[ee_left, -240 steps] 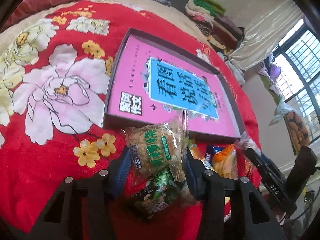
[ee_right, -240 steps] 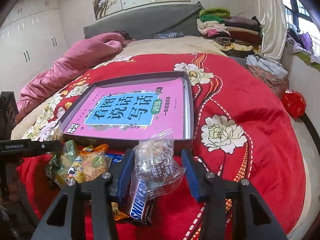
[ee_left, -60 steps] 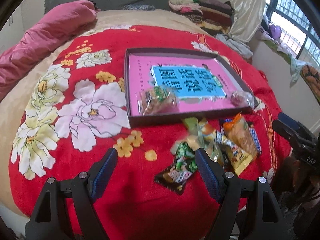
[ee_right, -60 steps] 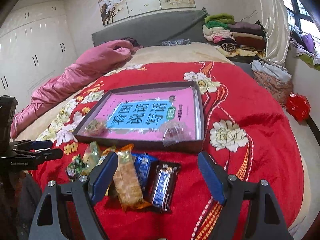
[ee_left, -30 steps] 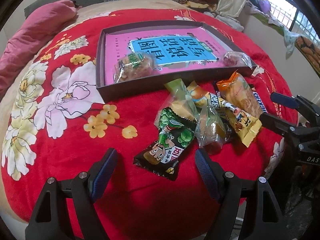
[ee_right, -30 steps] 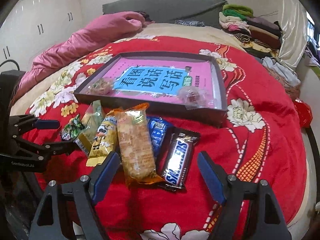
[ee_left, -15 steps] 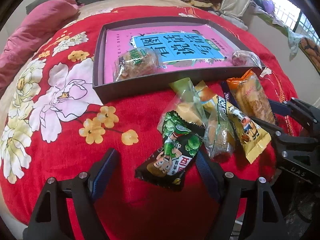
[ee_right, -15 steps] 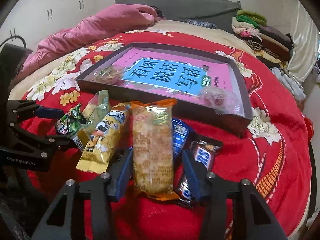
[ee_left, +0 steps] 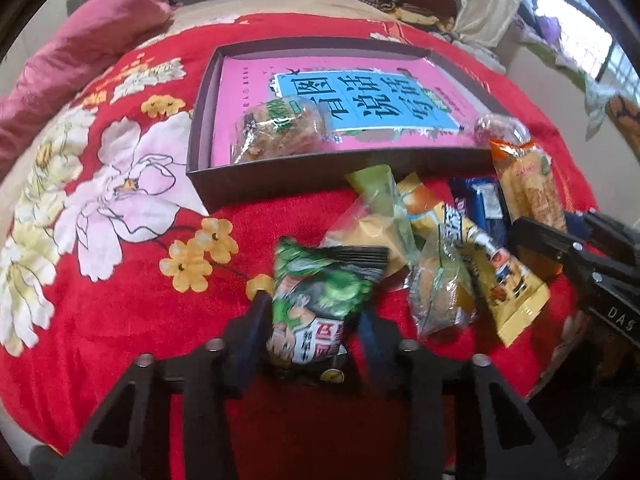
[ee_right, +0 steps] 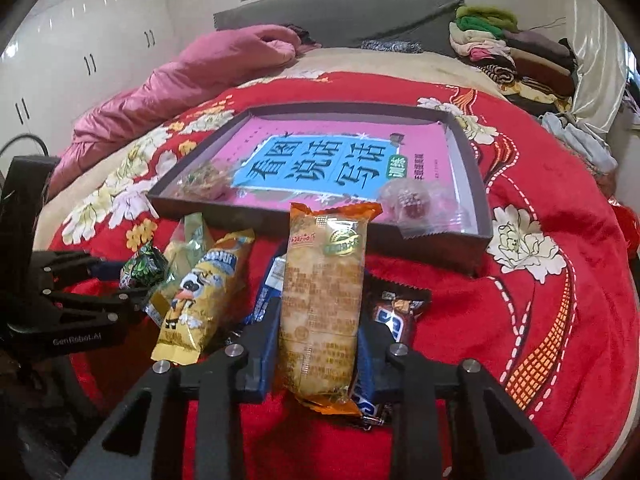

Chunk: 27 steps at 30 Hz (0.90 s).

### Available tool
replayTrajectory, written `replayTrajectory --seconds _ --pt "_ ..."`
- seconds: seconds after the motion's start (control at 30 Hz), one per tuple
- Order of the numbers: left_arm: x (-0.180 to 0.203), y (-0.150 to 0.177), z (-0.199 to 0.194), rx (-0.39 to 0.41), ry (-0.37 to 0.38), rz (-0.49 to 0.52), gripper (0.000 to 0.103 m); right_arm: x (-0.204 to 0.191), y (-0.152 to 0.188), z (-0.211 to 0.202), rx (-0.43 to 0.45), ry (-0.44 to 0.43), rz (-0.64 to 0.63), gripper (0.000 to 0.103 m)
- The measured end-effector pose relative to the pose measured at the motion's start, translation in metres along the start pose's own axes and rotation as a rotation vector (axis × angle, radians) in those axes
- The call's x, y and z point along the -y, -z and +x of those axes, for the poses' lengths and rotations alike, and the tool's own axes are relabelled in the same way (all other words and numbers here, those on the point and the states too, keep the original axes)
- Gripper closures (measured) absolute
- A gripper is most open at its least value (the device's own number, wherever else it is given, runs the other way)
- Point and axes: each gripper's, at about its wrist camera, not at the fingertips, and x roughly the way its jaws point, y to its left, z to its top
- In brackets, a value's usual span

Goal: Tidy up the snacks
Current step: 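Grasp the green cartoon snack bag with the left tool while the right tool grasps the long bread bag, then lift the green snack bag with the left tool while the right tool lifts the bread bag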

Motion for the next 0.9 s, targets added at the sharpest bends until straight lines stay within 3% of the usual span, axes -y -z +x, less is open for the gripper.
replayTrajectory --seconds 0.33,0.9 --pt "-0.008 0.002 -0.011 -0.004 0.058 -0.060 0.069 0.009 -0.004 -0.017 0.064 -0.014 0.040 0.070" --pt "-0.019 -0.006 -0.044 0.056 0.014 -0.103 0.070 0.020 -0.010 -0.032 0.131 -0.074 0.079 0.070"
